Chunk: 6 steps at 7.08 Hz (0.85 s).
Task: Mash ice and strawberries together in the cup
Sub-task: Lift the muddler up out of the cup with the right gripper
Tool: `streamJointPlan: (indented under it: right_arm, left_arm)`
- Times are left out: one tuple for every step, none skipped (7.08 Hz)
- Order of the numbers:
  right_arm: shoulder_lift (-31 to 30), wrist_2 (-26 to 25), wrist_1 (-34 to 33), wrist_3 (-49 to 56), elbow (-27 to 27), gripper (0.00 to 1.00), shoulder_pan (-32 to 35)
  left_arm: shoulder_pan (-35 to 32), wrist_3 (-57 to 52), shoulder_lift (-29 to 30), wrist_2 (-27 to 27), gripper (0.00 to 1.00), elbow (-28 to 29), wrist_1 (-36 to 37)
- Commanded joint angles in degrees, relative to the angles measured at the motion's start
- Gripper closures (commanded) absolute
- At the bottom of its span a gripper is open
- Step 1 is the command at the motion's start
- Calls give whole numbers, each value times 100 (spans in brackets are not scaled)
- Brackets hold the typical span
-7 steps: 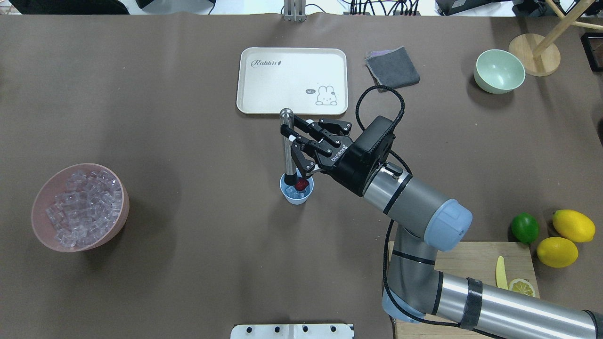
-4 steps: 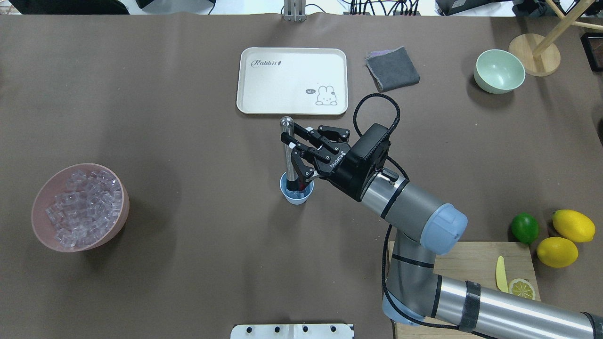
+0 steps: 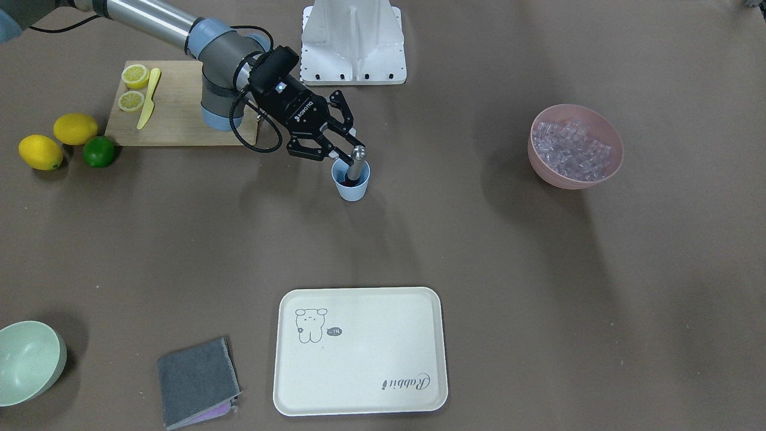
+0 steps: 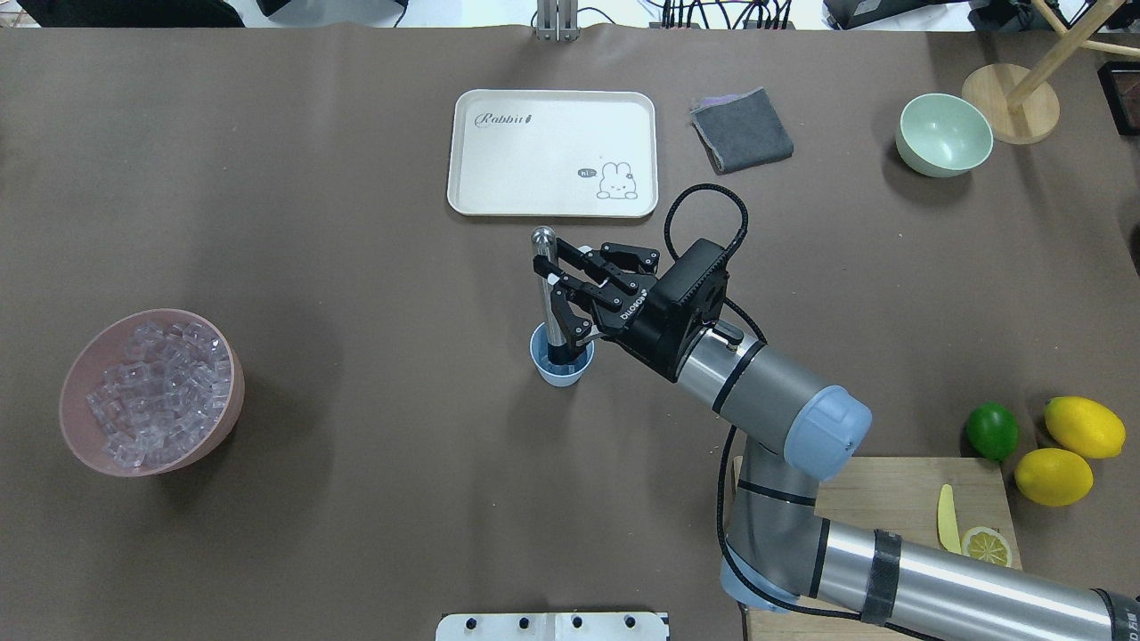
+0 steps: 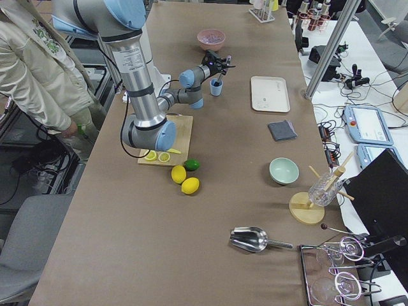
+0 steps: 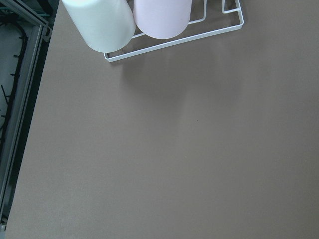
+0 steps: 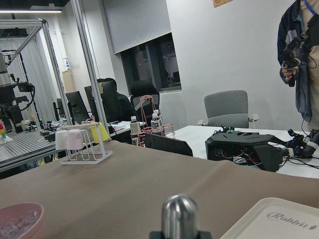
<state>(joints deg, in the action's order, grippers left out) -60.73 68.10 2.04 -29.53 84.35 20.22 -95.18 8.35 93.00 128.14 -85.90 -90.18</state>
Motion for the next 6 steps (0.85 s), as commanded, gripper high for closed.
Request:
streamJointPlan:
  right_arm:
    - [25,2,7,0,107,100,34]
    - [26,2,-10,0,274,100,104]
    - [26,10,-106,-9,467,100,218]
    - [26,19,-533,-78,852,100,289]
    - [26,11,-1147,-209,1299,100,342]
    - [17,45,-1971,-367,1686,100,560]
  left_arm:
    - [0,0,-1,0,2,-15,0]
    - [0,0,-1,0,2,-15,0]
    - [0,0,8,0,2,-15,0]
    - [0,0,34,0,2,-6,0]
    - [0,0,43,0,2,-58,0]
    - [0,-9,69,0,2,-76,-17]
